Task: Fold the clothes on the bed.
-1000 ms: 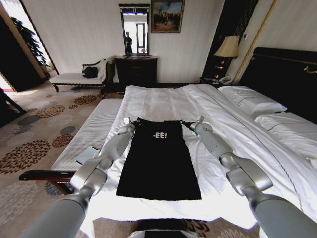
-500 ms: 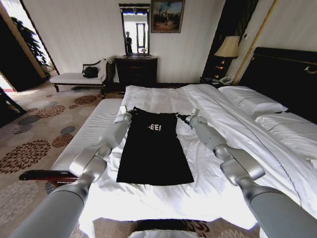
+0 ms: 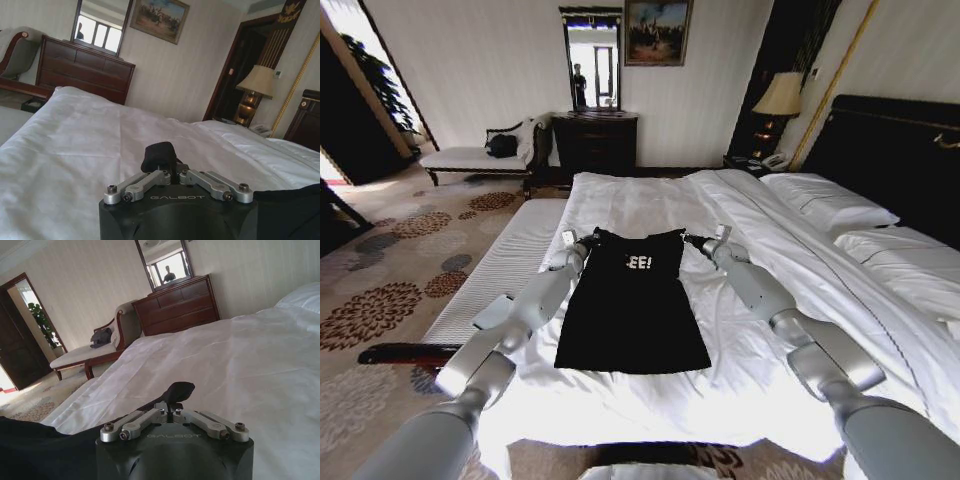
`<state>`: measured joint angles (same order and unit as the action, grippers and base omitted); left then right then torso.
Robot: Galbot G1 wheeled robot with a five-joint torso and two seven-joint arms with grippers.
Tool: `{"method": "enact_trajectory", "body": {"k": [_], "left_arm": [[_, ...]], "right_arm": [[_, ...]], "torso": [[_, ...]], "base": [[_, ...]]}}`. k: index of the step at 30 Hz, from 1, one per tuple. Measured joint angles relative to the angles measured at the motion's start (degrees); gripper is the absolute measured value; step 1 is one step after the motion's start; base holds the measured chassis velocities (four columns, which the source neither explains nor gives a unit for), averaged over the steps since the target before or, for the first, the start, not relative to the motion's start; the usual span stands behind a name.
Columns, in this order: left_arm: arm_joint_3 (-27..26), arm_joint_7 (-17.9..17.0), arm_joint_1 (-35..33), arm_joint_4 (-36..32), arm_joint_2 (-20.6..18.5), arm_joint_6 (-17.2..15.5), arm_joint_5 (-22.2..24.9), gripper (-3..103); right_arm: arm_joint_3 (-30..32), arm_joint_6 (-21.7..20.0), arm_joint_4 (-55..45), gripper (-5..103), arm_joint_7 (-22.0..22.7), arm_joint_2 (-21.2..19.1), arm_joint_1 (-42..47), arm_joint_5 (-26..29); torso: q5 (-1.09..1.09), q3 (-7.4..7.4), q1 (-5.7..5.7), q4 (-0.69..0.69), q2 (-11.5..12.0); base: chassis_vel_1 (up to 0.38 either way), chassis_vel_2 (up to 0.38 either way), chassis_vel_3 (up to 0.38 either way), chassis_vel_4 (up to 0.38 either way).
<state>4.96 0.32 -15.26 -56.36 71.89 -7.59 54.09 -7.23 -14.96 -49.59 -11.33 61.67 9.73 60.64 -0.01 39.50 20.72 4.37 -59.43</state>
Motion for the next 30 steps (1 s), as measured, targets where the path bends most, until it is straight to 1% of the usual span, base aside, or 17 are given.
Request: {"method": "enact_trajectory", "body": {"k": [1,2,4,5,6,8,9,13,14,17,18,21,23,25,28,30], "left_arm": [[-1.24,0.06,-2.86,-4.49,-2.20,0.00,0.40,3],[-2.01,0.02,-4.59,-7.00,-3.58,0.00,0.62,3],[-2.93,0.01,-7.16,-10.59,-5.26,0.05,1.12,3],[-2.93,0.01,-7.16,-10.59,-5.26,0.05,1.12,3],[-3.29,0.01,-8.41,-12.32,-6.01,0.05,1.47,3],[-3.99,0.01,-11.60,-17.03,-7.60,0.11,2.11,3],[-3.99,0.01,-11.60,-17.03,-7.60,0.11,2.11,3],[-4.34,0.04,-15.85,-23.30,-9.26,0.33,2.35,3],[-4.34,0.04,-15.85,-23.30,-9.26,0.33,2.35,3],[-4.88,0.06,-18.14,-26.81,-10.23,0.49,2.27,3],[-5.26,0.06,-19.39,-28.37,-10.98,0.59,2.26,3],[-5.85,0.06,-21.28,-30.23,-12.07,0.75,1.93,3],[-7.11,0.07,-24.24,-32.81,-13.32,0.95,1.40,3],[-7.50,0.07,-25.18,-33.66,-13.63,0.95,1.27,3],[-8.10,0.08,-27.96,-36.45,-14.21,1.14,0.52,3],[-8.24,0.08,-28.92,-37.43,-14.31,1.16,0.26,3]], "right_arm": [[0.04,-0.01,-3.52,1,0.89,-0.76,1.12,0.51],[0.14,-0.09,-6.06,1,1.58,-1.41,2.17,0.98],[0.46,-0.22,-10.39,1,2.71,-2.90,4.46,1.46],[0.46,-0.22,-10.39,1,2.71,-2.90,4.46,1.46],[0.75,-0.27,-12.72,1,3.34,-3.75,5.81,1.63],[1.85,-0.40,-17.97,1,4.61,-5.32,9.37,2.00],[1.85,-0.40,-17.97,1,4.61,-5.32,9.37,2.00],[4.80,-0.59,-24.41,1,5.68,-7.75,15.03,2.73],[4.80,-0.59,-24.41,1,5.68,-7.75,15.03,2.73],[7.26,-0.99,-28.85,1,6.62,-9.42,18.60,3.77],[8.34,-1.15,-30.83,1,7.07,-10.00,20.11,3.99],[9.82,-1.37,-33.60,1,7.65,-10.69,22.38,4.01],[12.22,-1.61,-37.05,1,8.31,-11.33,25.54,3.99],[13.23,-1.68,-38.32,1,8.47,-11.52,26.91,3.96],[16.39,-1.71,-42.04,1,8.52,-12.30,31.69,3.00],[17.26,-1.71,-43.21,1,8.49,-12.48,33.30,2.81]], "torso": [[0.01,0.00,0.00,0.01,0.00],[0.02,0.00,-0.01,-0.07,0.00],[0.01,0.00,0.00,-0.10,0.00],[0.01,0.00,0.00,-0.10,0.00],[-0.01,0.00,0.00,-0.10,0.00],[0.01,-0.01,0.00,-0.06,0.00],[0.01,-0.01,0.00,-0.06,0.00],[0.03,-0.01,-0.02,-0.01,0.00],[0.03,-0.01,-0.02,-0.01,0.00],[0.01,-0.01,-0.01,-0.01,0.00],[0.01,0.00,0.00,-0.03,0.00],[0.01,0.00,-0.01,-0.05,0.00],[0.01,0.00,-0.02,-0.07,-0.01],[0.00,0.00,-0.02,-0.07,-0.01],[0.01,0.00,-0.01,-0.04,-0.01],[0.00,0.00,-0.01,-0.03,-0.01]], "base": [[0.000,0.000,0.000,0.000],[0.000,0.000,0.000,0.000],[0.000,0.000,0.000,0.000],[0.000,0.000,0.000,0.000],[0.000,0.000,0.000,0.000],[0.000,0.000,0.000,0.000],[0.000,0.000,0.000,0.000],[0.000,0.000,0.000,0.000],[0.000,0.000,0.000,0.000],[0.000,0.000,0.000,0.000],[0.000,0.000,0.000,0.000],[0.000,0.000,0.000,0.000],[0.000,0.000,0.000,0.000],[0.000,0.000,0.000,0.000],[0.000,0.000,0.000,0.000],[0.000,0.000,0.000,0.000]]}}
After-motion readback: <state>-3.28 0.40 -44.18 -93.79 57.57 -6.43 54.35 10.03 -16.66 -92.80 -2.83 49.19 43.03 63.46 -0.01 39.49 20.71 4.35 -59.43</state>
